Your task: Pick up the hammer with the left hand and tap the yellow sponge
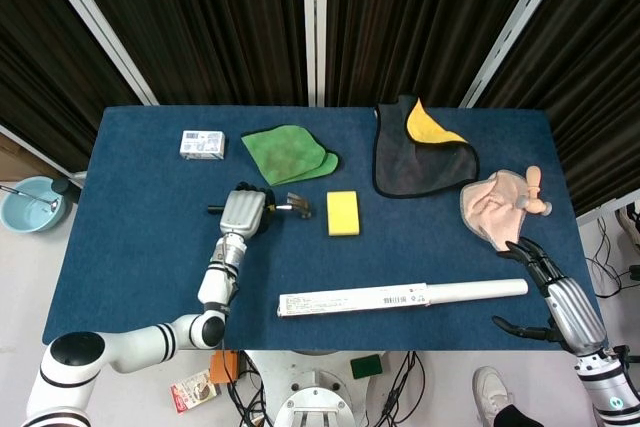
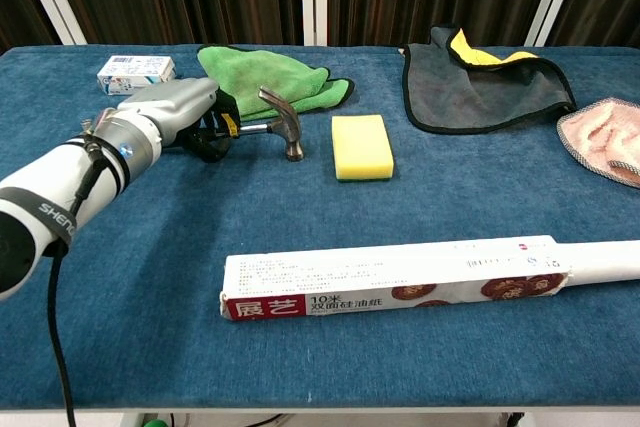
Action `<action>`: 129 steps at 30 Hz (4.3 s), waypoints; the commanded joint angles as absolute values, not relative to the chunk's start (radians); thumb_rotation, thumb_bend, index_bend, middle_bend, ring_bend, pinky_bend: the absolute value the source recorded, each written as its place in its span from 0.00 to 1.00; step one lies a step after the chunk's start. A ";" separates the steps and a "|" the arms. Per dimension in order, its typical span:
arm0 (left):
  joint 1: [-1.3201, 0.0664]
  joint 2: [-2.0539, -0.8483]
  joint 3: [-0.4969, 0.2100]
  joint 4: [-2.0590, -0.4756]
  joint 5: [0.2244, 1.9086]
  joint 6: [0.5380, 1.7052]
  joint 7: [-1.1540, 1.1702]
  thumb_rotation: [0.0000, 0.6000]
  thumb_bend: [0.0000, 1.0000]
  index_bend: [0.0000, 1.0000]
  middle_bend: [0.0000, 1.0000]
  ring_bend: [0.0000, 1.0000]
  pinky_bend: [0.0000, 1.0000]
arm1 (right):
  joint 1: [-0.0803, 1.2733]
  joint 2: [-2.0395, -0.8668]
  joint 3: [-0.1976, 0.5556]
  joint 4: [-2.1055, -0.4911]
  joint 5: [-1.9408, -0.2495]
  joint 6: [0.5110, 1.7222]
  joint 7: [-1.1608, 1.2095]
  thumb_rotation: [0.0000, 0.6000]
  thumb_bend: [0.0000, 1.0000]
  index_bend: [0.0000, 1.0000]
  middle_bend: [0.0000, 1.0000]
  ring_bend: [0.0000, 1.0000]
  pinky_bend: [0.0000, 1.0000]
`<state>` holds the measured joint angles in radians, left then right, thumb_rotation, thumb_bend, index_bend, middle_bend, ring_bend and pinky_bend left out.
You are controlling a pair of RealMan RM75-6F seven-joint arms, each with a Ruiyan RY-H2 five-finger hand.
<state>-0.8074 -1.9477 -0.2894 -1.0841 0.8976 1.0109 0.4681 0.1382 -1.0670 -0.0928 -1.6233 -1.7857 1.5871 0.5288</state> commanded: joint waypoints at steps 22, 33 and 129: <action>-0.781 -1.950 -0.268 -1.011 1.029 1.017 0.318 1.00 0.62 0.64 0.60 0.46 0.34 | 0.134 -1.066 -0.089 -1.629 -1.784 1.584 0.528 1.00 0.12 0.09 0.20 0.03 0.18; -0.778 -1.956 -0.212 -0.851 1.278 1.085 -0.051 1.00 0.67 0.77 0.75 0.64 0.64 | 0.130 -1.062 -0.089 -1.639 -1.782 1.582 0.516 1.00 0.12 0.09 0.20 0.03 0.18; -0.944 -2.206 -0.225 -0.354 1.430 1.352 -0.481 1.00 0.75 0.89 0.92 0.86 1.00 | 0.112 -1.065 -0.071 -1.682 -1.751 1.556 0.472 1.00 0.11 0.09 0.20 0.03 0.18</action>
<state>-0.9390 -2.2175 -0.1822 -0.3173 1.4651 1.3156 -0.4314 0.1115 -1.0642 -0.0708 -1.6827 -1.7507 1.5559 0.4723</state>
